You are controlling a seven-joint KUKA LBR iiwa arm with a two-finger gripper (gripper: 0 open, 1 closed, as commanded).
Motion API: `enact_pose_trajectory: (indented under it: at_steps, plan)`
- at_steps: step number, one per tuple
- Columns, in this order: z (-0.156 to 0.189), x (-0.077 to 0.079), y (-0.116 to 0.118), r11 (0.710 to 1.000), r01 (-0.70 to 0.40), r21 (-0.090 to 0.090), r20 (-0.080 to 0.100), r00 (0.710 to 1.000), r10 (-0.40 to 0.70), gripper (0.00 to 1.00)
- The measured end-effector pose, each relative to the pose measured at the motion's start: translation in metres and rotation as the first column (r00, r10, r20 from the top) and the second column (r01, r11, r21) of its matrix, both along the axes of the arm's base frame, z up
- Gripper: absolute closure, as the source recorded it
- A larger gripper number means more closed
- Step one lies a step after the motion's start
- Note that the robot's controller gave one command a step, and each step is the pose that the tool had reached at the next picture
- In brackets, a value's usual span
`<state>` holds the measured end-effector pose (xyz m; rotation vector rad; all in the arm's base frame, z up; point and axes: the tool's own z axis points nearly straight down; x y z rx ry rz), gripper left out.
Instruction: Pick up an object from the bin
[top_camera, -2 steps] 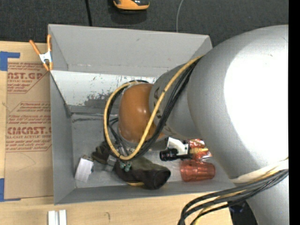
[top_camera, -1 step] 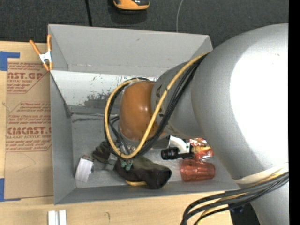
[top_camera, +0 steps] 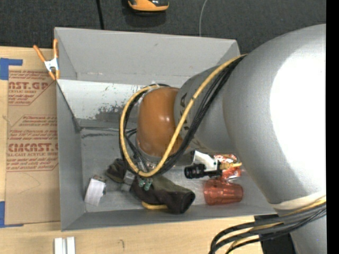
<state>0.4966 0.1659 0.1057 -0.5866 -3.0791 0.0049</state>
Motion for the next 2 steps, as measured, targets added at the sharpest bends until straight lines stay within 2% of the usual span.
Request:
enact_pose_trajectory:
  at_steps: [2]
  plan:
    - [0.047,0.001,0.000,1.000,0.000,0.001,0.004,1.000,0.000,1.00]
